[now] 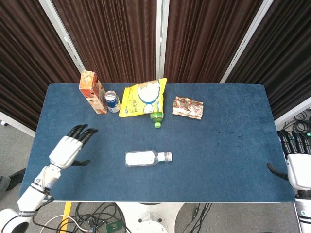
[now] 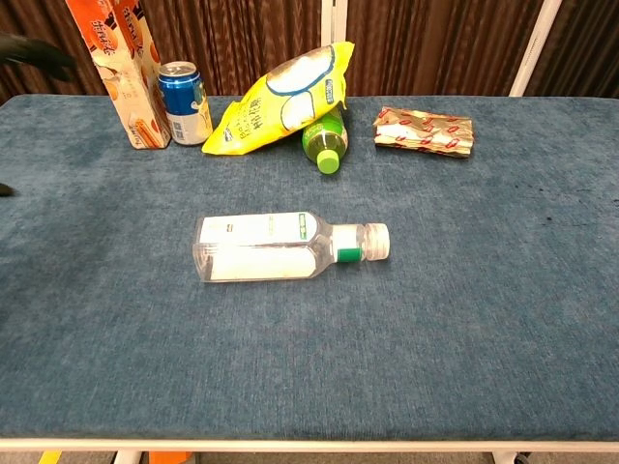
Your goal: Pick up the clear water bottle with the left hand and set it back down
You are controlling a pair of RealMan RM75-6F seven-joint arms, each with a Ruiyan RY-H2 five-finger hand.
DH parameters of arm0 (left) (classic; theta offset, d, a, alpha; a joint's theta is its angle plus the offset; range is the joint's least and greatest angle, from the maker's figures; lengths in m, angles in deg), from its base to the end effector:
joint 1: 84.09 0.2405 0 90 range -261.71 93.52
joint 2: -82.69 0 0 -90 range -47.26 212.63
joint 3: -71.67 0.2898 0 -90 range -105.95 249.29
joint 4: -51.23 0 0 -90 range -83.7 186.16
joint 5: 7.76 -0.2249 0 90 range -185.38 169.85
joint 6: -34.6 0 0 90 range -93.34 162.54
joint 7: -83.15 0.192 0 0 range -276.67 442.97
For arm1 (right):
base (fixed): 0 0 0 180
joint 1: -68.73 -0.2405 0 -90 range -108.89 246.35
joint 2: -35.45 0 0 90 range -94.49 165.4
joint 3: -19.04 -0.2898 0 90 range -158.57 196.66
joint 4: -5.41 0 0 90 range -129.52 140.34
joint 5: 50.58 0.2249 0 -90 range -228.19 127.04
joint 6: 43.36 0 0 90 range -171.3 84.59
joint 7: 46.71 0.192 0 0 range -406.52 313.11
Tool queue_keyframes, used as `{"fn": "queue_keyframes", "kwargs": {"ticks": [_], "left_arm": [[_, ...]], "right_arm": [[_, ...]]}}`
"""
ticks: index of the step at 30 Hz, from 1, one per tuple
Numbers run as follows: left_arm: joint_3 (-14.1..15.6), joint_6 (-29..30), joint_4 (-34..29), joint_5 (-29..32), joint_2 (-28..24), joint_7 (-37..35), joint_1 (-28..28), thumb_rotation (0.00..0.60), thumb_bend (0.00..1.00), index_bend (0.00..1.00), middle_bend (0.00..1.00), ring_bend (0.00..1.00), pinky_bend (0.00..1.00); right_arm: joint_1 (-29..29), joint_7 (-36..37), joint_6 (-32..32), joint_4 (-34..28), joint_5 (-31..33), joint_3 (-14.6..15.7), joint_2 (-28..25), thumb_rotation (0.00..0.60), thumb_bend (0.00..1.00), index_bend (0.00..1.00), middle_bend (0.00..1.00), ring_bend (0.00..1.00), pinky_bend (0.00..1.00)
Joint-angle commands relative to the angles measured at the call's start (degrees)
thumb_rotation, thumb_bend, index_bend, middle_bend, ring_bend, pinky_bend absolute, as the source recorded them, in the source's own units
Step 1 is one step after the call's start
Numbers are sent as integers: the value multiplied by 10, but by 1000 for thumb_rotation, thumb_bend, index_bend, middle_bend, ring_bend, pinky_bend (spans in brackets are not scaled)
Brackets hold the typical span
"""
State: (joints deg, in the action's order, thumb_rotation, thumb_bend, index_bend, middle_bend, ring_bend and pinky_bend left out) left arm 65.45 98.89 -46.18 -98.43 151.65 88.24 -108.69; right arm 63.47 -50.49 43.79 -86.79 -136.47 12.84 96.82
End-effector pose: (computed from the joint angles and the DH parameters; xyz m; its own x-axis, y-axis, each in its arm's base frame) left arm -0.2181 0.3254 0.0637 0.4263 0.1686 0.8887 0.8377 -0.4442 -0.3176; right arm -0.3392 -0.2476 0.1949 0.4922 0.0995 0.8648 -0.8686 -0.0088 0.4954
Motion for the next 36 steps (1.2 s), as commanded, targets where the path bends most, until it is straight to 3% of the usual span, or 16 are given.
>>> {"fn": "queue_keyframes", "kwargs": {"ticks": [1,12,19,26,36], "left_arm": [[-7,-51,-4,10,41,-1,-43,600,63,121,137,60,127],[-15,-123,27,92,147,64,-105,600,69,152,163,88,171],[-28,-131,52,162,212,108,-127,600,139,198,209,152,282],[-34,-136,66,226,251,153,-148,600,188,207,223,169,298],[-30,-119,82,262,282,174,-159,600,239,276,281,230,359]], "right_arm": [[-1,2,-2,2,1,1,1,600,56,0,76,0,0],[-1,8,-8,7,8,1,1,600,57,0,76,0,0],[-1,12,-12,9,9,3,4,600,56,0,76,0,0],[1,14,-10,10,9,4,2,600,57,0,77,0,0],[4,19,-8,11,9,6,0,600,58,0,79,0,0]]}}
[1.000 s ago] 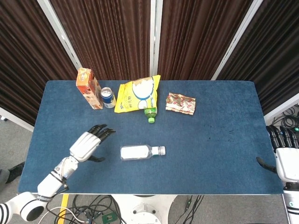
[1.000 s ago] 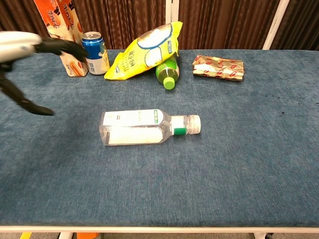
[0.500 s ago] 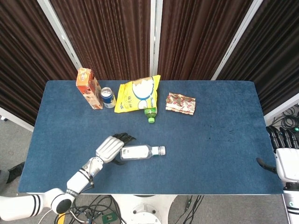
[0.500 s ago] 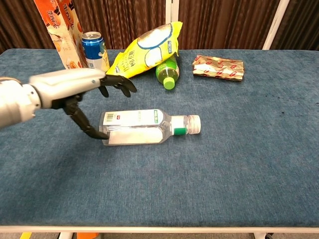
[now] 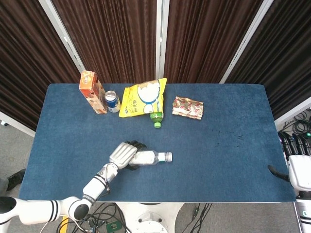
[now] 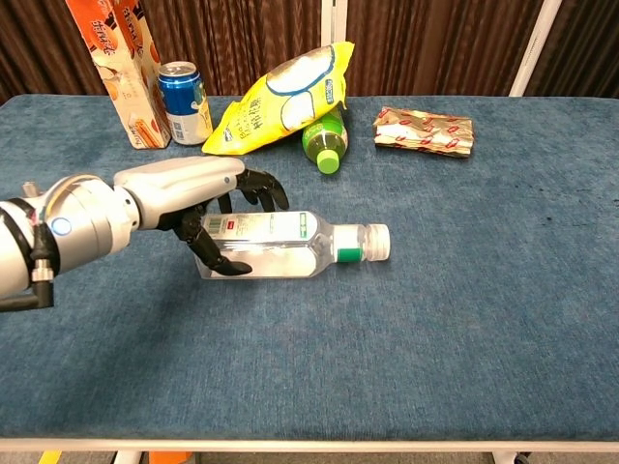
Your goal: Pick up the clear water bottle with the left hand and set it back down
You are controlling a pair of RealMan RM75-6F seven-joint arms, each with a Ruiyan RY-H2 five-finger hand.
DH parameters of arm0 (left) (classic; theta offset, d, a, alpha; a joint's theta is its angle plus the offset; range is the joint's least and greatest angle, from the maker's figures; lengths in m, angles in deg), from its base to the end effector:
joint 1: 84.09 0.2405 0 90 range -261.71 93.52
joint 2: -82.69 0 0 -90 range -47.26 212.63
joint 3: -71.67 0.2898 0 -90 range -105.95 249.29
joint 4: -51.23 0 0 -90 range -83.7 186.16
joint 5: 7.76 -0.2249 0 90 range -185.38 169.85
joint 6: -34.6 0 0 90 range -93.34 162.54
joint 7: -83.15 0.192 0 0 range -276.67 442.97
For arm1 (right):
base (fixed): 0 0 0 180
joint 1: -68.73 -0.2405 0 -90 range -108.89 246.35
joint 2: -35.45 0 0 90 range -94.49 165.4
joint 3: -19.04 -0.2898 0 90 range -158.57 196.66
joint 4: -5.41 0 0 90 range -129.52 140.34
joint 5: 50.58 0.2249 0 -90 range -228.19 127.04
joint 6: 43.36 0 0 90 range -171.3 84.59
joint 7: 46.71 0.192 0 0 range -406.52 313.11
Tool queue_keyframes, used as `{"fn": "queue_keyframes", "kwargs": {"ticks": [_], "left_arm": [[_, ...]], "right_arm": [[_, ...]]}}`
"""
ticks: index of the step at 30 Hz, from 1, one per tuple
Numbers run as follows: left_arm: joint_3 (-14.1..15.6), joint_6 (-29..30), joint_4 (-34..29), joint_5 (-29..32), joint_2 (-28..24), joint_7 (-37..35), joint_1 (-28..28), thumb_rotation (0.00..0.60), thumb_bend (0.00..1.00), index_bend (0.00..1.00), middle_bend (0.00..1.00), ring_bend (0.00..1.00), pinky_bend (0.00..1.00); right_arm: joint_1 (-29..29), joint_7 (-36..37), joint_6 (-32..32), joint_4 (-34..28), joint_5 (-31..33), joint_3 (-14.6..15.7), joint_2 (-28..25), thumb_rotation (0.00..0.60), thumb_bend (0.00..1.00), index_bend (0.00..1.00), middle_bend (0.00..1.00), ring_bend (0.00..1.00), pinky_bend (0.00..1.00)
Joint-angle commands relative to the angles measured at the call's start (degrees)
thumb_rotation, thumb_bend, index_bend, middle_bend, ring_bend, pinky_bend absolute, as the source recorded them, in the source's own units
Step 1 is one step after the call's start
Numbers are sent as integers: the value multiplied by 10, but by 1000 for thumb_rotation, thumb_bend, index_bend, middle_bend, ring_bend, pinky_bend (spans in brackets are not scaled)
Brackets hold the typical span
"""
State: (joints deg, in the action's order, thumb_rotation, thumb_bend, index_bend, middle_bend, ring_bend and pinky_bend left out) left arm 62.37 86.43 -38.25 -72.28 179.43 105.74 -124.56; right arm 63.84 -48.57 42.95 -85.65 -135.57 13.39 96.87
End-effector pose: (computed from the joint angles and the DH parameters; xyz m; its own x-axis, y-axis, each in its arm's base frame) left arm -0.1188 0.3510 -0.1157 0.3676 0.4150 0.8323 0.8792 -0.4469 -0.1654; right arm -0.3499 -0.2440 0.1940 0.4809 0.0729 0.8737 -0.8764 0.0115 0.4814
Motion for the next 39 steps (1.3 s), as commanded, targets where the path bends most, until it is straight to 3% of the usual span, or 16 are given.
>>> {"fn": "queue_keyframes", "kwargs": {"ticks": [1,8,15,19,22,28,39], "left_arm": [[1,9,5,-2,6,-3,0,600,256,294,296,244,366],[9,16,21,-36,9,-50,1,600,436,420,425,360,460],[18,89,72,-191,17,-272,16,600,484,440,469,385,479],[23,181,133,-273,48,-394,21,600,484,440,478,385,478],[21,221,166,-299,68,-437,19,600,483,440,479,385,478],[10,243,188,-303,88,-460,12,600,483,440,481,385,477],[0,246,184,-287,95,-452,6,600,483,440,483,385,469]], "right_arm": [[0,0,0,0,0,0,0,600,58,0,79,0,0],[-7,16,-7,-14,-12,0,-12,600,113,0,107,0,0],[-60,96,-62,-77,-62,-6,-68,600,159,14,127,0,0],[-114,148,-113,-123,-91,-19,-97,600,163,130,128,0,0],[-154,171,-160,-153,-94,-30,-109,600,161,175,120,0,0],[-222,155,-245,-197,-70,-50,-111,600,102,227,87,0,0],[-272,120,-301,-220,-23,-61,-96,600,55,276,63,0,0]]}}
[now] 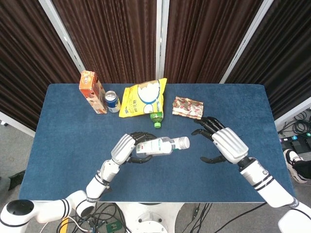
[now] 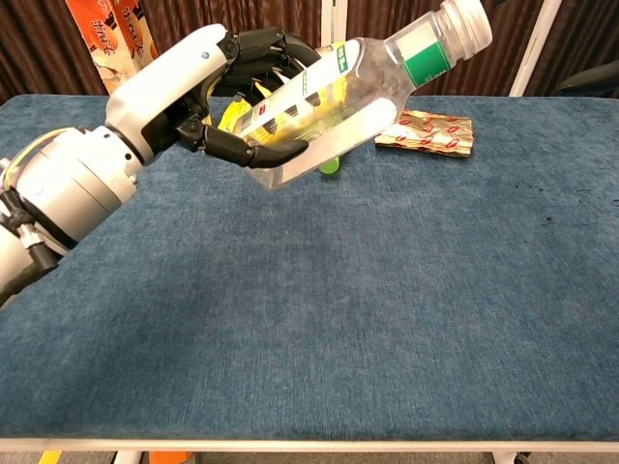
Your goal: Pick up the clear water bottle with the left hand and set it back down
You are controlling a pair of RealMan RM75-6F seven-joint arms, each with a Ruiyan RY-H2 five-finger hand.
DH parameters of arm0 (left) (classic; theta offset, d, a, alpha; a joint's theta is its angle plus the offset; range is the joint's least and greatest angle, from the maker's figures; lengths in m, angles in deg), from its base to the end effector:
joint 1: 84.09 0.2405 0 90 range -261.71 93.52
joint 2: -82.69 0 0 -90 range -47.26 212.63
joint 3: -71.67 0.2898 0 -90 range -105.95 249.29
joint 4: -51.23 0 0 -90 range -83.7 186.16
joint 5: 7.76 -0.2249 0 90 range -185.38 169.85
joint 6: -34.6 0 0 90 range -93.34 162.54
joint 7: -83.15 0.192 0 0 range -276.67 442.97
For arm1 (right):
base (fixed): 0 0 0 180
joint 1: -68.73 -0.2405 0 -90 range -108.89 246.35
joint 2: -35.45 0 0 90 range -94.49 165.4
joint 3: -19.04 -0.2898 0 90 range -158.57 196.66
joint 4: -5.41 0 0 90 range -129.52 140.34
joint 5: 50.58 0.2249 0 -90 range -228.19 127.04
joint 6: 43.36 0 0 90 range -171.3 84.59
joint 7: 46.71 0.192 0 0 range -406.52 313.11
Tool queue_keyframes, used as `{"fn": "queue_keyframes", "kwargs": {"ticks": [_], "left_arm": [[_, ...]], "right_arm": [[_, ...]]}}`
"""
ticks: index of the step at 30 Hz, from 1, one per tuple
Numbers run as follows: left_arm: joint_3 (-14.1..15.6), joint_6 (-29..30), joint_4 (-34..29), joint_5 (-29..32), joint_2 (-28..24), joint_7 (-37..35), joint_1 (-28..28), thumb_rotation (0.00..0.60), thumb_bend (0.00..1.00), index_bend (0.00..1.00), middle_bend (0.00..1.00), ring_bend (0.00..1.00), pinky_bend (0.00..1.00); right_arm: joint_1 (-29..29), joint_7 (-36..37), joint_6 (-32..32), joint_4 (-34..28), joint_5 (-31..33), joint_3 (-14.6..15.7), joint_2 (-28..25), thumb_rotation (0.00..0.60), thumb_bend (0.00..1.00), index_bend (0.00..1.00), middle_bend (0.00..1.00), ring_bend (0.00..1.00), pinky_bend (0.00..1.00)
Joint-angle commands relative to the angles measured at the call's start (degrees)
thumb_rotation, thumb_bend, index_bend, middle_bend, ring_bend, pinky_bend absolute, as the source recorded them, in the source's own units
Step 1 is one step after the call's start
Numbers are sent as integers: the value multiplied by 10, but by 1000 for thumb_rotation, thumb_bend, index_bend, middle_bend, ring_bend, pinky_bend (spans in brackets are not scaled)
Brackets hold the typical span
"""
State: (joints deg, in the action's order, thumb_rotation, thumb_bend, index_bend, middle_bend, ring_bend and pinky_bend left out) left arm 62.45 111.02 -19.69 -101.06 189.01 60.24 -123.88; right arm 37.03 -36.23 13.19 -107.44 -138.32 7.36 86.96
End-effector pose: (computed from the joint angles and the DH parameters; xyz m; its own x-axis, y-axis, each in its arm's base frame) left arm -0.0784 0.3586 -0.0793 -0.2100 0.2789 0.9371 0.7411 -0.5797 0.3386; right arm -0.1384 -0.3429 0.1344 0.2746 -0.2844 0.9185 -0.8620 -0.4961 0.1041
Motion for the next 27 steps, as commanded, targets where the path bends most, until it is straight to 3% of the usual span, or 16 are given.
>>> {"fn": "queue_keyframes", "kwargs": {"ticks": [1,27], "left_arm": [[-1,0,-2,1,-1,4,-2,600,483,440,483,385,468],[1,-5,-12,11,1,27,-11,600,483,440,484,385,461]], "right_arm": [[-7,-5,-6,-2,8,-2,5,600,55,276,63,0,0],[-34,-13,-13,-14,15,8,8,600,56,273,68,0,0]]}}
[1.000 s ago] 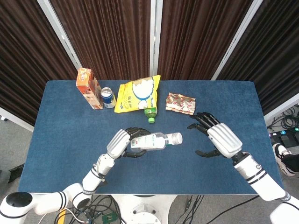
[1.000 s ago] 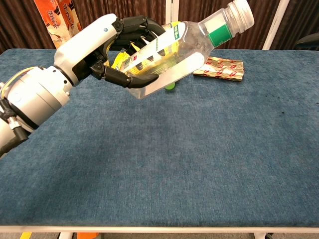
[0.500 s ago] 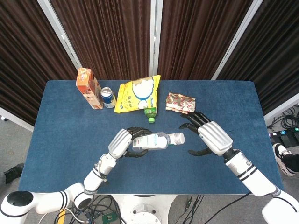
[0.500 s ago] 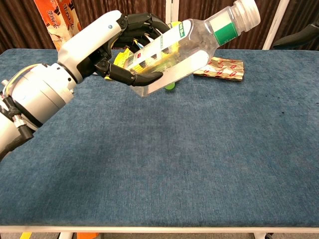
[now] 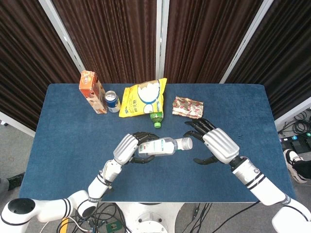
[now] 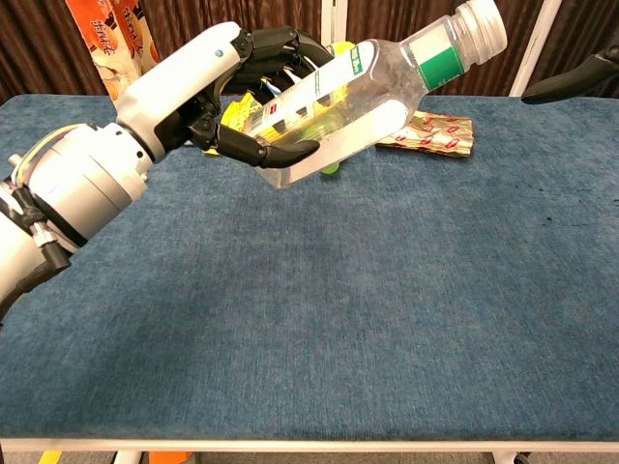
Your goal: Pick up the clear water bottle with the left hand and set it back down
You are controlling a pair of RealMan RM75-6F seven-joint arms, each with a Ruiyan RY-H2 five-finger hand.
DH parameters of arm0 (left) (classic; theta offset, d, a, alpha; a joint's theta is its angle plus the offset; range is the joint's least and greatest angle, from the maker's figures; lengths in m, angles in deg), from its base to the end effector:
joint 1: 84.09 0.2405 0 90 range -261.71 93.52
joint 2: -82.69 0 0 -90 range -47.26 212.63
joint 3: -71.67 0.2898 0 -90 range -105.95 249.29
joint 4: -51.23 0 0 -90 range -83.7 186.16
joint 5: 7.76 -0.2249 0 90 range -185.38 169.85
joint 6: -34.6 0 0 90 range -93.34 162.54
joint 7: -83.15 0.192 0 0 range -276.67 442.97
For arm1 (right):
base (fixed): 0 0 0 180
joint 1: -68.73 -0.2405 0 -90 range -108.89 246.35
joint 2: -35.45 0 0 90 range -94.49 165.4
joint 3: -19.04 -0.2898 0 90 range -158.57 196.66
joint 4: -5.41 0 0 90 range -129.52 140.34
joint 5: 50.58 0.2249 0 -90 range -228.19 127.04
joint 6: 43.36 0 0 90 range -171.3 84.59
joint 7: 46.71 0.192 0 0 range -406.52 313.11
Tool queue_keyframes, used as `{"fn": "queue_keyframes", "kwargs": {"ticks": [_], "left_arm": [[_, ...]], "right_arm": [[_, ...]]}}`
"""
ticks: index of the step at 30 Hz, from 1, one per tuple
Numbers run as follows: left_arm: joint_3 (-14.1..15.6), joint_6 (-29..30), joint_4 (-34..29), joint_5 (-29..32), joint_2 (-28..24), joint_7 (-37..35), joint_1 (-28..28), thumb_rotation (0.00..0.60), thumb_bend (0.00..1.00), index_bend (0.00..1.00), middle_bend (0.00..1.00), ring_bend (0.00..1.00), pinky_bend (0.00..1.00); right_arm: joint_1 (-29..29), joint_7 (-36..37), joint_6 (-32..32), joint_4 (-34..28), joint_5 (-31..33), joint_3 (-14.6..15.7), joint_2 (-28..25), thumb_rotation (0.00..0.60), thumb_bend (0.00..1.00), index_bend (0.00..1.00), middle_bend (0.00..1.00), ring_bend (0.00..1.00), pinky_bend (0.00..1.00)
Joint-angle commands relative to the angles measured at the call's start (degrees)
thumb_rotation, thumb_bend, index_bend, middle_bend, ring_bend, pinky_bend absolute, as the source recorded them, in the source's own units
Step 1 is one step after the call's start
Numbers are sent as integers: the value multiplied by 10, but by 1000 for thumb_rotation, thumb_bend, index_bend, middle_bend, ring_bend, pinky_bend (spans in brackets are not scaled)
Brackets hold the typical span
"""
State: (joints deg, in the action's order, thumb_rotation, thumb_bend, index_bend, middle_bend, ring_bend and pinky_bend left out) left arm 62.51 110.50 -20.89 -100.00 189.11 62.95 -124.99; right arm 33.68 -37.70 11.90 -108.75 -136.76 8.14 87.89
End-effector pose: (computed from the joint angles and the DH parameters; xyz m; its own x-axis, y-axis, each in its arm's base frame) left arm -0.0694 0.3581 -0.0816 -0.1867 0.2735 0.9436 0.7435 -0.5884 0.3177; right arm -0.1199 -0.3444 0.1224 0.2847 -0.3086 0.9076 -0.8455 -0.5271 0.0860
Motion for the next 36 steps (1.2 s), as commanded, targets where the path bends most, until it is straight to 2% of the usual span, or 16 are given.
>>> {"fn": "queue_keyframes", "kwargs": {"ticks": [1,16,25,36], "left_arm": [[0,0,1,0,0,-1,-1,600,483,440,484,385,461],[1,-7,8,7,1,-9,-4,600,483,440,483,385,461],[3,4,1,-2,-2,-3,-4,600,483,440,484,385,462],[4,4,0,0,-2,-2,-4,600,483,440,484,385,461]], "right_arm": [[-2,4,0,-1,-2,1,-1,600,57,273,68,0,0],[2,8,27,-18,-38,10,-10,600,58,274,78,0,0],[-1,-2,22,1,-4,8,-3,600,58,255,75,0,0],[-2,-9,15,-4,-3,16,-6,600,60,254,76,0,0]]}}
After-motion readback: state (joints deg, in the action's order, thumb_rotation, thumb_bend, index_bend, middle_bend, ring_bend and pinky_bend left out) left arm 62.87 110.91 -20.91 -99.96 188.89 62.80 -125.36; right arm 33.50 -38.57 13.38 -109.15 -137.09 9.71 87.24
